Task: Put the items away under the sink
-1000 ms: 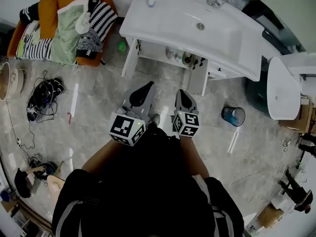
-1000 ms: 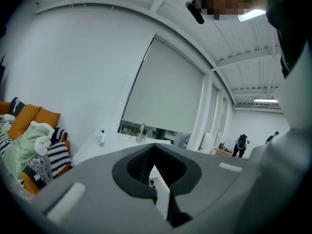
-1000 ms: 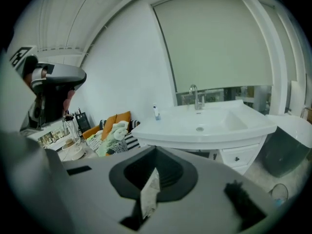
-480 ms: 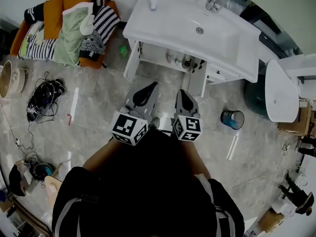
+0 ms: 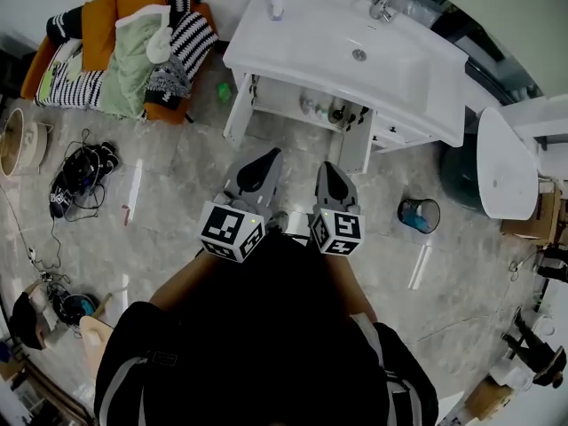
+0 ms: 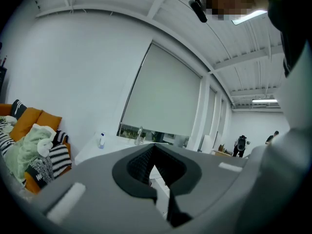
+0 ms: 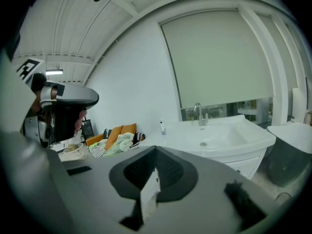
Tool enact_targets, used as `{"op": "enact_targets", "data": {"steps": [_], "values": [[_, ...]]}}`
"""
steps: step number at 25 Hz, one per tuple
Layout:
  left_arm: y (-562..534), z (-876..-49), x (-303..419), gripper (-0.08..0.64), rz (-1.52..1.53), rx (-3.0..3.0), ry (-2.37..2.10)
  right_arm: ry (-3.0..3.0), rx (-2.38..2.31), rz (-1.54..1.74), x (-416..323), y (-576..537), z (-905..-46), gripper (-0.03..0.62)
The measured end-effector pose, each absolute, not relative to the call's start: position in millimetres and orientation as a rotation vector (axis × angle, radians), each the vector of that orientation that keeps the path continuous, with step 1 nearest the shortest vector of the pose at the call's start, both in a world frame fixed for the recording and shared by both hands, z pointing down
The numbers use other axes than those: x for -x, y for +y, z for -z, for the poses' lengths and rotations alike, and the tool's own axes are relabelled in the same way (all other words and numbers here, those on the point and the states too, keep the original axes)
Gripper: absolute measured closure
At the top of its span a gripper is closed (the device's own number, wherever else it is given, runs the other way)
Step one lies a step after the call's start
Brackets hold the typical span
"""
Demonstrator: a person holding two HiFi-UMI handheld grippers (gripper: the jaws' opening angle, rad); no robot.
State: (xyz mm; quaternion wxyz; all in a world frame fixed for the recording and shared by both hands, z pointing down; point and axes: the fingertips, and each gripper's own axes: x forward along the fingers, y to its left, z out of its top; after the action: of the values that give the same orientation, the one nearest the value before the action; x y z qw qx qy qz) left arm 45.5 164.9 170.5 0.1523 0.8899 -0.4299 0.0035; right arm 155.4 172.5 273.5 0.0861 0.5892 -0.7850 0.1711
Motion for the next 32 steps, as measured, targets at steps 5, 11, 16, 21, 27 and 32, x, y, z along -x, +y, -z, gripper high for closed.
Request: {"op": "enact_targets", "data": {"steps": [5, 11, 16, 21, 27, 32], "values": [[170, -172, -47, 0.554, -0.016, -2.551, -1.249, -2.343, -1.750, -0.506, -158, 179, -275, 0.577], [176, -171, -44, 0.554, -0.011, -2.538, -1.286, -2.353, -1.728, -0.501, -160, 182, -277, 0.577], [177, -166, -42, 0.554, -0.009, -2.528, -1.326, -2.377, -1.702, -0.503, -159, 178, -276, 0.577], [170, -168, -28, 0.554, -0.017, -2.539, -1.358, -2.394, -1.678, -0.474, -148, 161, -280, 0.577], [126, -169, -9, 0.554, 0.023, -2.540, -1.328, -2.378, -1.698, -0.438, -129, 133, -272, 0.577], [77, -158, 14, 0.554, 0.050, -2.563, -1.315, -2.393, -1.679, -0.397, -100, 86, -263, 0.577]]}}
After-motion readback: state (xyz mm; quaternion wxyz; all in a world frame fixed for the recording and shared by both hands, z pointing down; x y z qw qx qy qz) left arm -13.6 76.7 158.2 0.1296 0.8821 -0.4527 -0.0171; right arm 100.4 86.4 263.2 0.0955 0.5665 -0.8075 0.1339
